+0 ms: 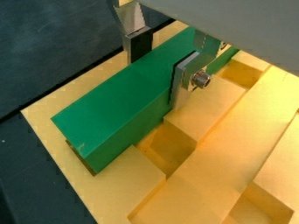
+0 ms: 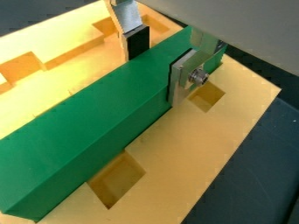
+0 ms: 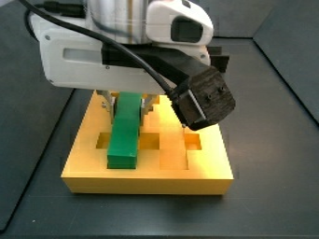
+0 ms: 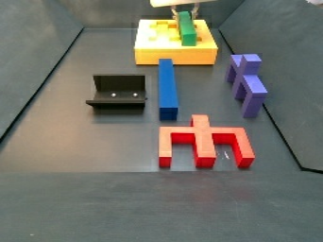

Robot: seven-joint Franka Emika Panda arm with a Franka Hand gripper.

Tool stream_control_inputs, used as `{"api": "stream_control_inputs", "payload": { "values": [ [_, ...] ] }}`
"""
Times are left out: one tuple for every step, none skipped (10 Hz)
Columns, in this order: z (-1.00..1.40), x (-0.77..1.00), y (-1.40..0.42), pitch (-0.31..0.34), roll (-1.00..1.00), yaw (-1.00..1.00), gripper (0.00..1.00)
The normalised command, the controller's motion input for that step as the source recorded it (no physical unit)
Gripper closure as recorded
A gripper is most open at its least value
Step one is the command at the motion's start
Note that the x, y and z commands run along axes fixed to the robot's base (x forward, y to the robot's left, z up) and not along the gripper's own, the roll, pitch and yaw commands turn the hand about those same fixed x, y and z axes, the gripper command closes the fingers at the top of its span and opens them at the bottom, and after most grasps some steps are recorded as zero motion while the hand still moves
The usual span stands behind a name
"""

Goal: Pick up the green object. Move up. Move to above the board. Insert the green object.
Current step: Insert the green object.

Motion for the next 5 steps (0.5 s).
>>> {"api": "stream_control_inputs", "payload": {
  "values": [
    [-0.27,0.0,0.0,0.0,0.0,0.0,1.0],
    [-0.21,0.0,0.0,-0.06,0.0,0.0,1.0],
    [-0.17,0.0,0.0,-0.103,-0.04,0.0,1.0],
    [0.0,0.0,0.0,0.0,-0.03,0.0,1.0],
    [0.0,0.0,0.0,0.0,0.0,0.0,1.0]
  ]
}}
